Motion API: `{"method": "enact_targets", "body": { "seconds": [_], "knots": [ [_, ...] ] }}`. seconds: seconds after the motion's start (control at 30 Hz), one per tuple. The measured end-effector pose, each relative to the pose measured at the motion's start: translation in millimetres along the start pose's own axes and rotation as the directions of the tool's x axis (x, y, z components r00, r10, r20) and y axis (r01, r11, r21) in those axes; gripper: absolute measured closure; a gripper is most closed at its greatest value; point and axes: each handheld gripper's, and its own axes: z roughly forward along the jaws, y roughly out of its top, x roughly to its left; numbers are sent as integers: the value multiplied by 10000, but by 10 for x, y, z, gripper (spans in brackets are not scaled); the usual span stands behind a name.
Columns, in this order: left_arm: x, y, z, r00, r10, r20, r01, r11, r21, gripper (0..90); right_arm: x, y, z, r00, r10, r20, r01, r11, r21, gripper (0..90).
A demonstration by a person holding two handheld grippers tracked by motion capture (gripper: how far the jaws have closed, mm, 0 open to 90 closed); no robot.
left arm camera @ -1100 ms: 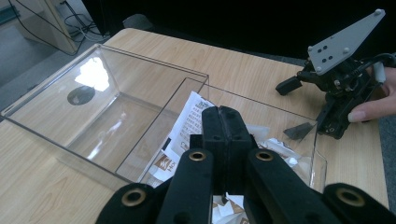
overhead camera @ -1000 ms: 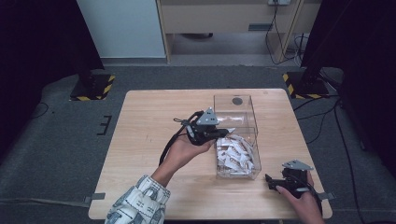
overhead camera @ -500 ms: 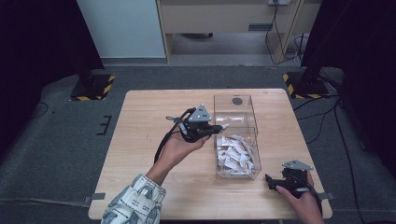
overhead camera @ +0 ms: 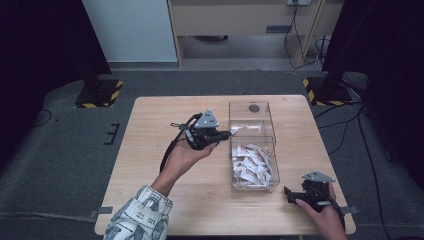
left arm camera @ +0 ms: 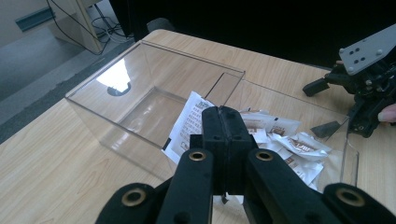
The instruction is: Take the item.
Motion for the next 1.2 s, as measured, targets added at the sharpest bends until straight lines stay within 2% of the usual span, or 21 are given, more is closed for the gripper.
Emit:
{"method": "enact_targets", "body": {
  "seconds": [0.2,0.43,1.2],
  "knots": [
    [58,-45,-37,9998,53,-168,-52,10000,28,899,0,0,0,10000,-1,0,1,10000,0,5],
    [146,-118,-70,9992,-73,-380,75,10000,53,899,0,0,0,10000,-5,1,5,10000,-1,5],
    [319,-308,-116,9974,-184,-692,208,9992,343,899,0,0,0,10000,-2,-1,2,10000,-1,5]
  ]
}}
